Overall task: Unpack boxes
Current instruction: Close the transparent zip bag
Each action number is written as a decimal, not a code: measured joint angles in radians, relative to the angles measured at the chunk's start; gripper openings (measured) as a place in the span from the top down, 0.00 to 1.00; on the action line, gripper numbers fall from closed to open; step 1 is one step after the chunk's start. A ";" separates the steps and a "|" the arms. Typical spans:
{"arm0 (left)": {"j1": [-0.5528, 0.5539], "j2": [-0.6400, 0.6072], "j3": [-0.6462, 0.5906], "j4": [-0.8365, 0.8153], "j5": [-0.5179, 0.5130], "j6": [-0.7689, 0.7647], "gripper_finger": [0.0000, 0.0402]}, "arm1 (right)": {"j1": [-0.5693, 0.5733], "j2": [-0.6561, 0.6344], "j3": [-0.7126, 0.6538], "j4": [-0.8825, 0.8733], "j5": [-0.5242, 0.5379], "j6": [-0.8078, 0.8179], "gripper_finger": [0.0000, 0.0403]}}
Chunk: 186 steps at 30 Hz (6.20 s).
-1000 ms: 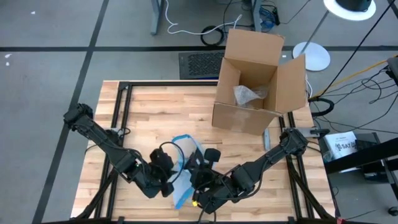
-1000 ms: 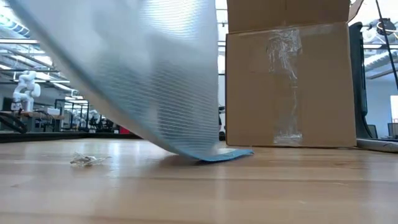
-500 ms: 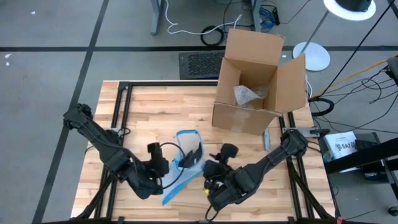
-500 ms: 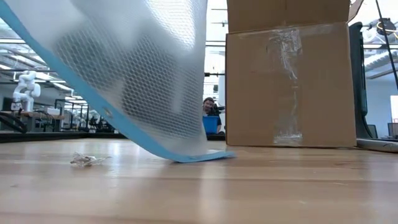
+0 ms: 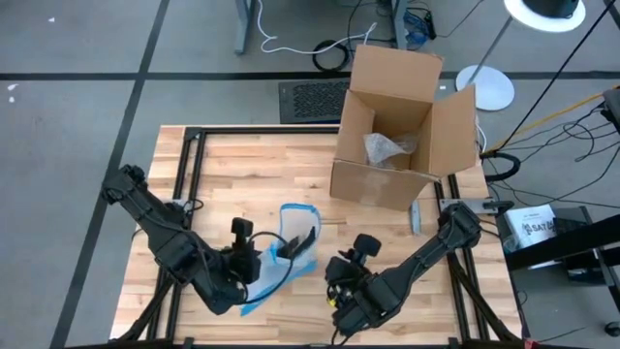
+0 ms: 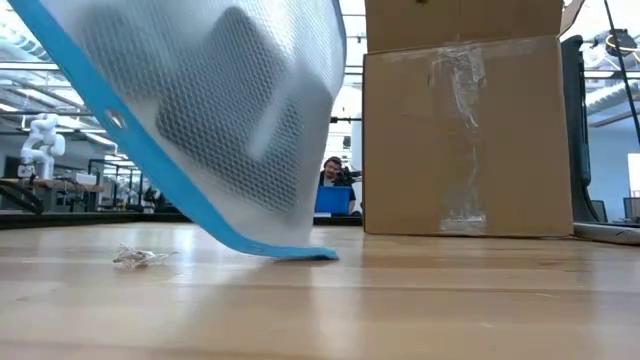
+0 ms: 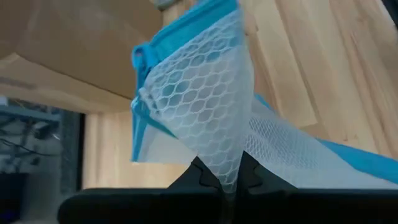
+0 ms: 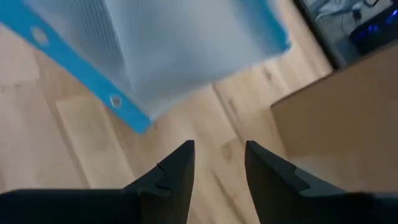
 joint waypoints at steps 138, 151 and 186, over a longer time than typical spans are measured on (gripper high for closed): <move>0.073 0.138 0.134 0.003 -0.116 0.600 1.00 | 0.127 -0.133 -0.300 1.001 -0.084 -0.657 1.00; 0.079 0.131 0.133 -0.041 -0.138 0.620 1.00 | 0.174 -0.155 -0.302 1.011 0.103 -0.758 0.90; 0.045 0.135 0.133 0.043 -0.080 0.620 1.00 | -0.054 -0.214 -0.301 0.939 0.109 -0.935 0.82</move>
